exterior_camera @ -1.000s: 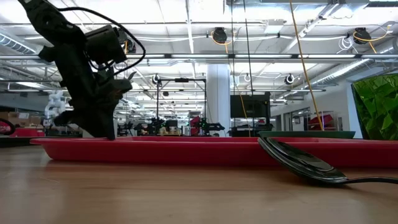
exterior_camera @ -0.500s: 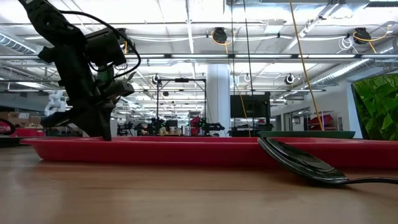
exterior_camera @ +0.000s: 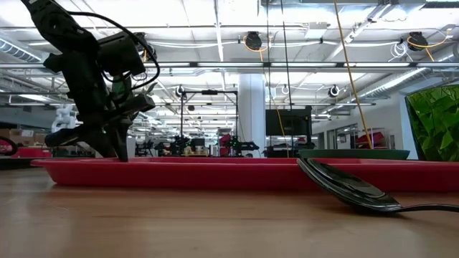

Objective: Pick and place plate/cup/fork/spoon on tray
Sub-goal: Move the red tray to the center of the table

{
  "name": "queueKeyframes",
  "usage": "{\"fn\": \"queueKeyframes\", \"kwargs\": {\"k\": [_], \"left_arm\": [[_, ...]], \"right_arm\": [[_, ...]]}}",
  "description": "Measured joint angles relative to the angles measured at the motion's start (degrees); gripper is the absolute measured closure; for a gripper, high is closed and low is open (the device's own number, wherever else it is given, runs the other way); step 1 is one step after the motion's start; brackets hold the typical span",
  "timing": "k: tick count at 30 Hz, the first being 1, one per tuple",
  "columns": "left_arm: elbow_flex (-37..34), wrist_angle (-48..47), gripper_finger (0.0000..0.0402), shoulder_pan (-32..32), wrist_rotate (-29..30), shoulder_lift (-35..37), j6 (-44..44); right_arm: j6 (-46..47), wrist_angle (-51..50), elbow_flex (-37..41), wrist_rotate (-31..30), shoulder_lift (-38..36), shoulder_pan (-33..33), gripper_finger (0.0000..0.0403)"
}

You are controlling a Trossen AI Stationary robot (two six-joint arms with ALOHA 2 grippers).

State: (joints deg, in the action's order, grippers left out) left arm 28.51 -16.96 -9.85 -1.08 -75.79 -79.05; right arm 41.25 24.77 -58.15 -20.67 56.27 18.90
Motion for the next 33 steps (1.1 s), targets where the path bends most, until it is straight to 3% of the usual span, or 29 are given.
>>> {"fn": "queueKeyframes", "kwargs": {"k": [9,22,33], "left_arm": [[-0.02,0.09,0.0359,1.80,-0.20,0.00,-5.35],[0.09,-4.41,0.0351,5.07,-4.48,0.11,-3.34],[0.04,-4.69,0.0343,3.96,-3.43,0.04,-5.87]], "right_arm": [[-0.22,0.00,0.00,0.03,0.00,0.00,0.0164],[-1.62,-0.05,0.00,1.51,0.00,0.00,0.0164],[-1.44,0.17,0.00,1.51,0.00,0.00,0.0164]]}}
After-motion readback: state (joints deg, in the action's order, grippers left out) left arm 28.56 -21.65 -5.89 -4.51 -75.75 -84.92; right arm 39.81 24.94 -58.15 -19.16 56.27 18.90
